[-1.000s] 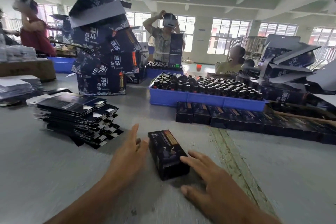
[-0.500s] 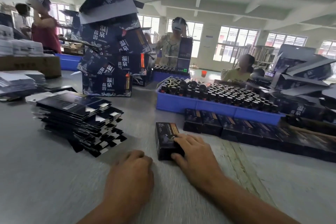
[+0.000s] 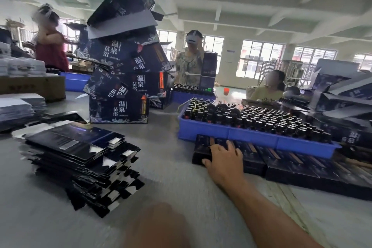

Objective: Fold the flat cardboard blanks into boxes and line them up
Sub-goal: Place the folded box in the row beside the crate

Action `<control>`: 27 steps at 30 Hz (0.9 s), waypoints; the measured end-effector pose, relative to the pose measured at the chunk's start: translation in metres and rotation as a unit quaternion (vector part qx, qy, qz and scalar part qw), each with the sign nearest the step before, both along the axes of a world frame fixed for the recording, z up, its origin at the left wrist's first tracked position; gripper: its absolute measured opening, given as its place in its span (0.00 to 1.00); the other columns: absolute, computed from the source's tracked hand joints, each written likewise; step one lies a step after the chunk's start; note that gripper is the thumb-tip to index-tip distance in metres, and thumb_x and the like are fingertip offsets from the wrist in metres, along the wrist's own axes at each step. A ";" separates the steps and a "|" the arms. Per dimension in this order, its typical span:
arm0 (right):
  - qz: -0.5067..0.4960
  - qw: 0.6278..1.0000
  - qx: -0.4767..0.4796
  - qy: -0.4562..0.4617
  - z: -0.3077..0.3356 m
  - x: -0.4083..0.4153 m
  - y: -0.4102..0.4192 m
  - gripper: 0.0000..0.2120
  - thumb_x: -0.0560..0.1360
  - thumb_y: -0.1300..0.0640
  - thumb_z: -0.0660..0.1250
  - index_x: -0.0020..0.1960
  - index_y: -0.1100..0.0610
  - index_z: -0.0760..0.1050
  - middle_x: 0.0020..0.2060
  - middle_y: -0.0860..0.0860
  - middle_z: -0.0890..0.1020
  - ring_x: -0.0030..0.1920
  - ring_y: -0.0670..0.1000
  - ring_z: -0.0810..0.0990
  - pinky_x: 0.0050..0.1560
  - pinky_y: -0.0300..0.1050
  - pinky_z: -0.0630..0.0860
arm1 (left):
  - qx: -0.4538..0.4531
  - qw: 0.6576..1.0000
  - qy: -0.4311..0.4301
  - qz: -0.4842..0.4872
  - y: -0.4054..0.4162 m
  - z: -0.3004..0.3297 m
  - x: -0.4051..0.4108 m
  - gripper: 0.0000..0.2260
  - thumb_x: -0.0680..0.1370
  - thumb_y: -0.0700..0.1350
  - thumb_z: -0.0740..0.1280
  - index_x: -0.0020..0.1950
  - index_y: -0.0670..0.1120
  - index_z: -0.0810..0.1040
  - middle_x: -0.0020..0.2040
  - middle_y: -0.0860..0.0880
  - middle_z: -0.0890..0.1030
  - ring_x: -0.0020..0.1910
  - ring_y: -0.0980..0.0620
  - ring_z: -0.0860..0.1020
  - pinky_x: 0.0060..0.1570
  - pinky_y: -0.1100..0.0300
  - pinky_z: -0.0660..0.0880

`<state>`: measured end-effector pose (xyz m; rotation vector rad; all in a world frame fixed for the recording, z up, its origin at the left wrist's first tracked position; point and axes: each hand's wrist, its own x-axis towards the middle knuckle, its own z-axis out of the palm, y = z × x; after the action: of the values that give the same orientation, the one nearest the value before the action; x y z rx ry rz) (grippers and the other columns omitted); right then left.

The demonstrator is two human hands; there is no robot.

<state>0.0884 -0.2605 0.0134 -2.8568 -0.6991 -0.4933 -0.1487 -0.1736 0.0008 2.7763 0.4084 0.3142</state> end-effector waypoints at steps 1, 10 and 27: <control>-0.005 1.000 0.001 0.000 0.000 0.002 0.001 0.27 0.79 0.39 0.62 0.73 0.52 0.68 0.74 0.50 0.72 0.79 0.58 0.57 0.76 0.61 0.55 | -0.003 1.000 -0.013 0.011 0.001 0.002 0.001 0.21 0.83 0.61 0.54 0.76 0.63 0.60 0.76 0.60 0.56 0.78 0.57 0.54 0.76 0.59 0.50; 0.021 0.999 -0.012 -0.029 -0.016 -0.011 -0.012 0.33 0.79 0.37 0.60 0.79 0.50 0.59 0.81 0.50 0.58 0.81 0.57 0.49 0.78 0.59 0.50 | 0.020 0.996 -0.078 0.028 -0.012 0.003 -0.007 0.16 0.75 0.59 0.68 0.62 0.63 0.78 0.65 0.61 0.72 0.69 0.54 0.71 0.67 0.46 0.68; 0.044 0.995 -0.068 0.059 0.007 -0.034 -0.002 0.38 0.79 0.33 0.54 0.82 0.47 0.46 0.82 0.49 0.49 0.81 0.57 0.41 0.78 0.61 0.43 | 0.022 0.999 -0.040 0.010 -0.014 0.001 -0.004 0.16 0.71 0.61 0.73 0.58 0.63 0.82 0.64 0.56 0.76 0.66 0.52 0.75 0.64 0.45 0.71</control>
<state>0.0548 -0.2624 0.0202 -2.9346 -0.8652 -0.2711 -0.1528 -0.1874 0.0018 2.7920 0.4147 0.4435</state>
